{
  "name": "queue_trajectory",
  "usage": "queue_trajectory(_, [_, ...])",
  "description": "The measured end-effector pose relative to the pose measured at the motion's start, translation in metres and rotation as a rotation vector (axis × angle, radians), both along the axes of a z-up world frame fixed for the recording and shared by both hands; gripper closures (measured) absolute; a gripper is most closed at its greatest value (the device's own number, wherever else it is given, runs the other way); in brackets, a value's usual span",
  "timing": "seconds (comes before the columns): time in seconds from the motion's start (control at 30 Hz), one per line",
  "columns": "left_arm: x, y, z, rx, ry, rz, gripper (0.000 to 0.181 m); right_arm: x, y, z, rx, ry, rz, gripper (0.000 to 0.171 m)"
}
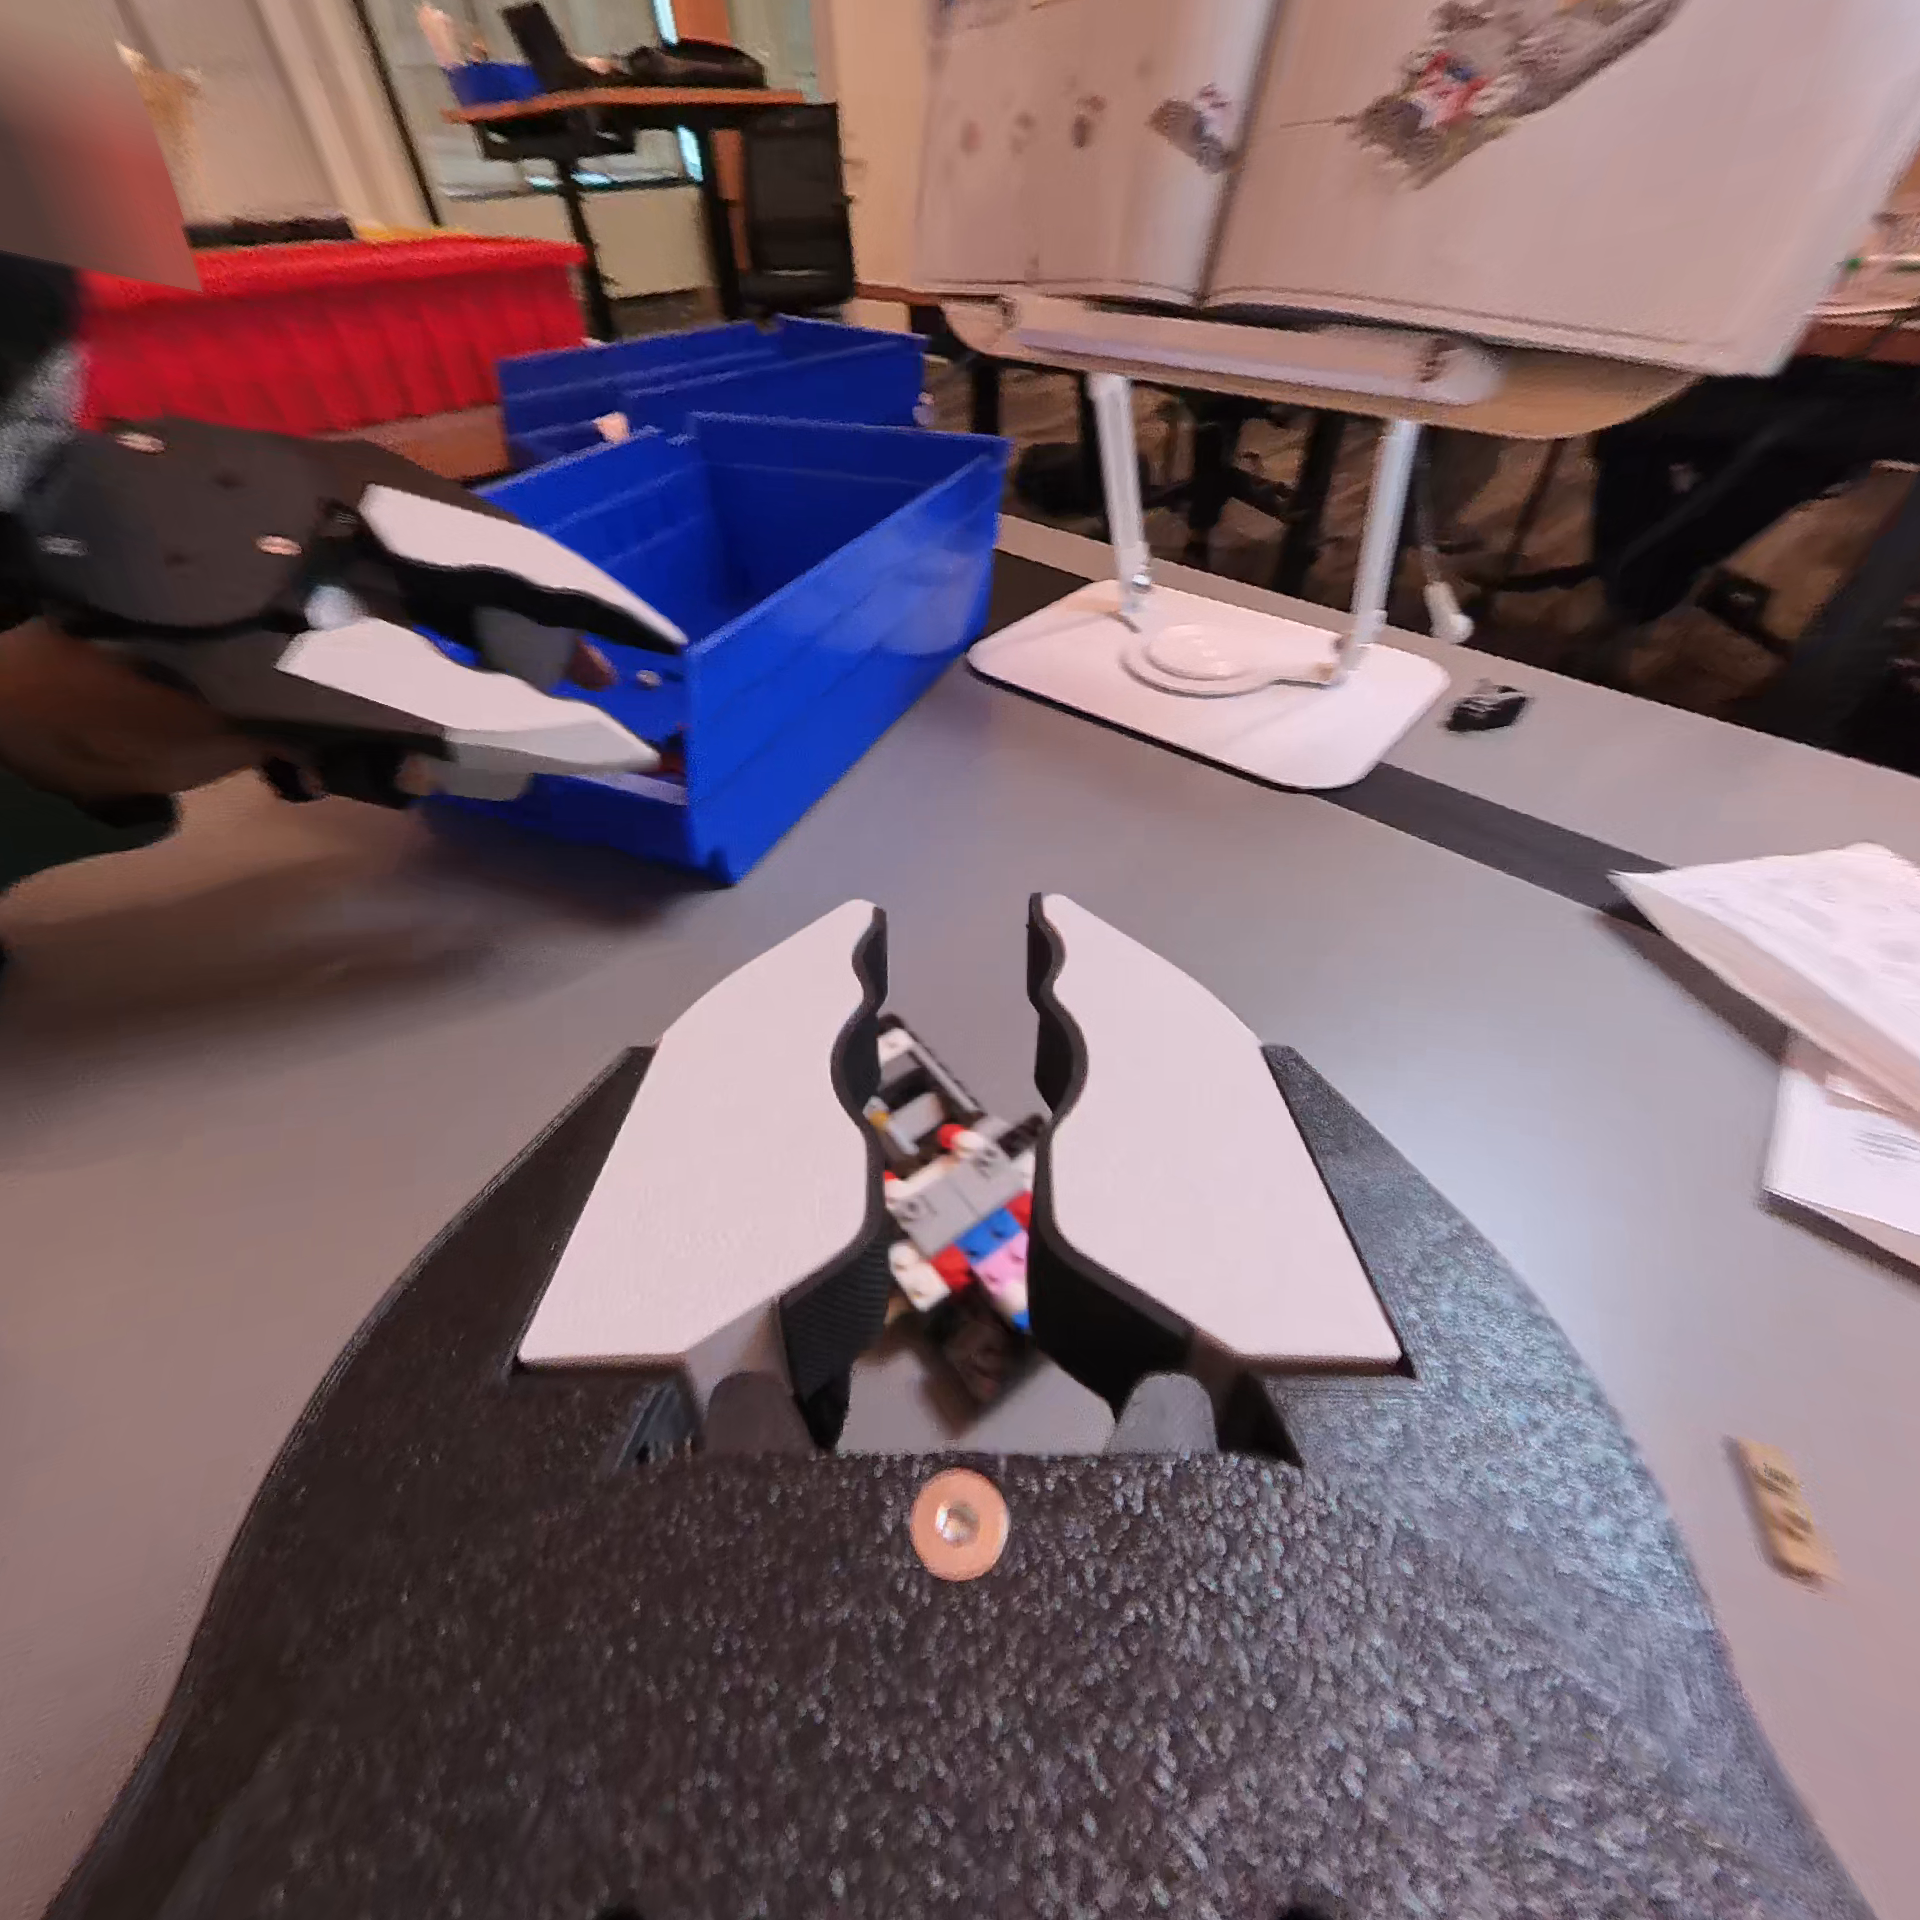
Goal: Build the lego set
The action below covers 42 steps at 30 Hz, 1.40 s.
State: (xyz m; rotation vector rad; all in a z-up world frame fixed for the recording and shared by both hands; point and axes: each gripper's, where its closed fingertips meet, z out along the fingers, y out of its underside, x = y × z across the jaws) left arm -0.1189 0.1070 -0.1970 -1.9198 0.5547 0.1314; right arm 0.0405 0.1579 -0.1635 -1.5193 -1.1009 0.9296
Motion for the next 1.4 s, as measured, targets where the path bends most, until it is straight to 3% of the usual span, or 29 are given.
queue_trajectory(0.13, [0.024,-0.009,0.018,0.104,-0.077,-0.088,0.173,0.020,0.024,-0.007,0.016,-0.091,-0.078,0.135])
queue_trajectory(0.2, [0.031,-0.012,0.023,0.130,-0.137,-0.111,0.181,0.026,0.032,-0.006,0.031,-0.083,-0.110,0.130])
queue_trajectory(0.3, [0.033,-0.015,0.023,0.138,-0.209,-0.108,0.181,0.031,0.042,-0.005,0.096,-0.069,-0.155,0.135])
queue_trajectory(0.4, [0.033,-0.018,0.020,0.156,-0.243,-0.112,0.181,0.038,0.055,-0.002,0.221,-0.051,-0.240,0.171])
queue_trajectory(0.6, [0.025,-0.019,0.024,0.251,-0.247,-0.077,0.181,0.037,0.054,0.010,0.273,0.067,-0.296,0.171])
queue_trajectory(0.8, [0.017,-0.018,0.034,0.337,-0.264,-0.039,0.181,0.020,0.048,-0.008,0.318,-0.018,-0.279,0.171])
queue_trajectory(1.4, [0.019,-0.023,0.023,0.318,-0.282,-0.062,0.181,0.025,0.030,-0.014,0.260,-0.005,-0.237,0.158])
